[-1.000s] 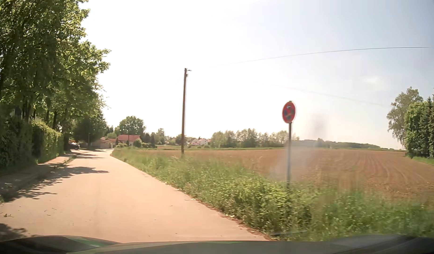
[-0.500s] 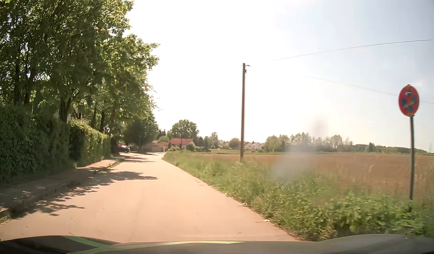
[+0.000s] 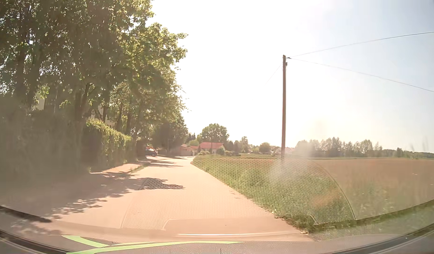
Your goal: Follow the waypoints while adhering to traffic rules and regulations
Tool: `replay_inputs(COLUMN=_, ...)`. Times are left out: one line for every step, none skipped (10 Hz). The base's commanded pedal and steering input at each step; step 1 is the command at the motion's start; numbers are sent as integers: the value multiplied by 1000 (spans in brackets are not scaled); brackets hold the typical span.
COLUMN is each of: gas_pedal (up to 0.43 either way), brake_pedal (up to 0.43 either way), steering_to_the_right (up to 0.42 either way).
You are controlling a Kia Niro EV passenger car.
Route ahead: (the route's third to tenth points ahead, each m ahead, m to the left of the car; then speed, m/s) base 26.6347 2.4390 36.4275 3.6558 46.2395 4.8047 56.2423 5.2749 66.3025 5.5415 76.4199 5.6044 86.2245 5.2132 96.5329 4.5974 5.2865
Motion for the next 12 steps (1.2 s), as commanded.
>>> replay_inputs(gas_pedal=248, brake_pedal=0, steering_to_the_right=-80)
replay_inputs(gas_pedal=248, brake_pedal=0, steering_to_the_right=-72)
replay_inputs(gas_pedal=248, brake_pedal=0, steering_to_the_right=-70)
replay_inputs(gas_pedal=260, brake_pedal=0, steering_to_the_right=-69)
replay_inputs(gas_pedal=260, brake_pedal=0, steering_to_the_right=-67)
replay_inputs(gas_pedal=260, brake_pedal=0, steering_to_the_right=-63)
replay_inputs(gas_pedal=268, brake_pedal=0, steering_to_the_right=-56)
replay_inputs(gas_pedal=268, brake_pedal=0, steering_to_the_right=-47)
replay_inputs(gas_pedal=268, brake_pedal=0, steering_to_the_right=-42)
replay_inputs(gas_pedal=268, brake_pedal=0, steering_to_the_right=-39)
replay_inputs(gas_pedal=268, brake_pedal=0, steering_to_the_right=-37)
replay_inputs(gas_pedal=268, brake_pedal=0, steering_to_the_right=-34)
